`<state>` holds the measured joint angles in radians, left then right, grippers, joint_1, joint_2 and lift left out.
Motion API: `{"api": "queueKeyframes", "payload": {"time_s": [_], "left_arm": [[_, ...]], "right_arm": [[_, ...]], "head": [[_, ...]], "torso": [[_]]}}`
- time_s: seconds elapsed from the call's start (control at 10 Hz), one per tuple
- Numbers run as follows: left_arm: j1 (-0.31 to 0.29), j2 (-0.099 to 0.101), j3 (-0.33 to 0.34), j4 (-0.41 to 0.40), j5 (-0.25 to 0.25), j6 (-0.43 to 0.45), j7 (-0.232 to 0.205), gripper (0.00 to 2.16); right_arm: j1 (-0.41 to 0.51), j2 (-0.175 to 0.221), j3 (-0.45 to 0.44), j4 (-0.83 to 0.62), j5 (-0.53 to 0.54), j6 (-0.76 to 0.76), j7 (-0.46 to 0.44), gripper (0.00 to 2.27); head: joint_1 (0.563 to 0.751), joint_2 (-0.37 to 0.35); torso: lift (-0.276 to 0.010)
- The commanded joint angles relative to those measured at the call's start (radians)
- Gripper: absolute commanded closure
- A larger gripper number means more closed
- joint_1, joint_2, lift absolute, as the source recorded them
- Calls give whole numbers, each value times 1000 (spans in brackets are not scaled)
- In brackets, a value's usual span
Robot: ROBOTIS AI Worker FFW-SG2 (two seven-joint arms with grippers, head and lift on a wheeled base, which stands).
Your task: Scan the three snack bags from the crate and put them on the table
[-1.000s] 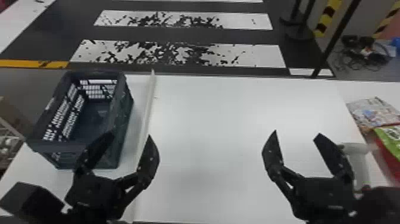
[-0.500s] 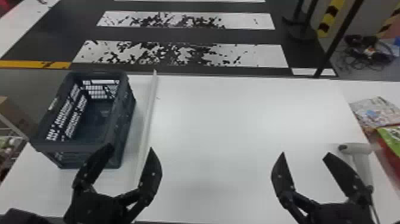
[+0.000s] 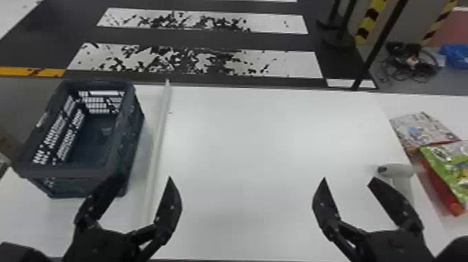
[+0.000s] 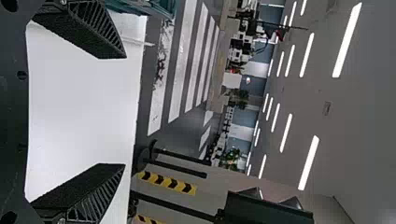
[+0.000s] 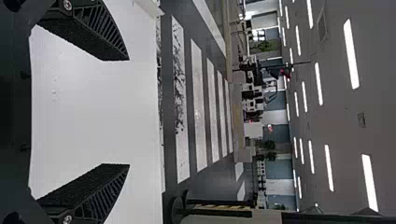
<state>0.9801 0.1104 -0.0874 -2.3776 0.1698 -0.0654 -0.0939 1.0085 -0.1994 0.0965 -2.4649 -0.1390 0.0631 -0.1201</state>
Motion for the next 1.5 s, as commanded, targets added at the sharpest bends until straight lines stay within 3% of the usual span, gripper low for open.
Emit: {"api": "queueKeyframes", "payload": {"time_s": [0.0,0.5,1.4], "left_arm": [[-1,0,0,0,-1,10,0,33],[0,0,1,3,-1,10,20,33],[-1,-5,-2,11,0,10,19,36]], "right_arm": [[-1,0,0,-3,-4,4,4,66],[-8,-12,3,-14,-5,50,7,66],[-13,-9,3,-14,-7,47,16,66]], "head": [[695,-52],[695,-37],[695,-31]], "torso": [[-94],[-94],[-94]]}}
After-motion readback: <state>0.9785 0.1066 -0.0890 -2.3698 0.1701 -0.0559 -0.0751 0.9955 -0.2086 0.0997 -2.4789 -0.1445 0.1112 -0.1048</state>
